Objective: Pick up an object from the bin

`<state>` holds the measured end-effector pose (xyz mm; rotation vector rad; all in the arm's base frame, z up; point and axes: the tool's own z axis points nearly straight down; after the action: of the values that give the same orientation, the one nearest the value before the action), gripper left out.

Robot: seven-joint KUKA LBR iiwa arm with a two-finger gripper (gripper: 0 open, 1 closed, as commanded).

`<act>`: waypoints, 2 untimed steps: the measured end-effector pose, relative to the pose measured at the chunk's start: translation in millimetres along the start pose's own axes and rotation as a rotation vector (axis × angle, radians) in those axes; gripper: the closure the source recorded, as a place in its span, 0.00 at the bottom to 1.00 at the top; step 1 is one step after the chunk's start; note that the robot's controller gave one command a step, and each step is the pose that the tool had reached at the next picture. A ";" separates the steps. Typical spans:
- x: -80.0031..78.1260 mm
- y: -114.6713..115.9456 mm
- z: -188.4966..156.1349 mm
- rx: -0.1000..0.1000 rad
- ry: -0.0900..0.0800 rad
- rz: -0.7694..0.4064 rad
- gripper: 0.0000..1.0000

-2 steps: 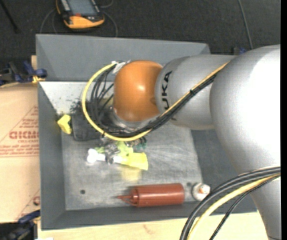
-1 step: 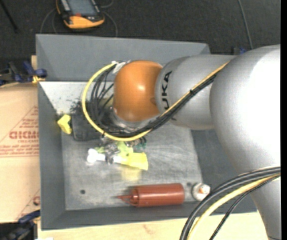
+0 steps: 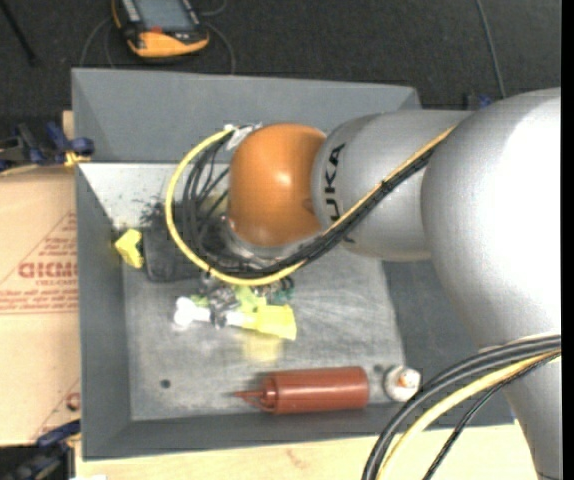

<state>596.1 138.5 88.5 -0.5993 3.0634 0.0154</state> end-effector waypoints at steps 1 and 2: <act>6.9 1.6 -4.2 0.004 -0.008 -0.001 1.00; 8.6 1.2 -9.6 0.005 0.008 -0.001 1.00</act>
Offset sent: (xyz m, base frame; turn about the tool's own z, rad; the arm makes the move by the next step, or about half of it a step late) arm 0.0000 0.0002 0.0447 -0.0001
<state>587.6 136.2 97.9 -0.6017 3.0697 0.0059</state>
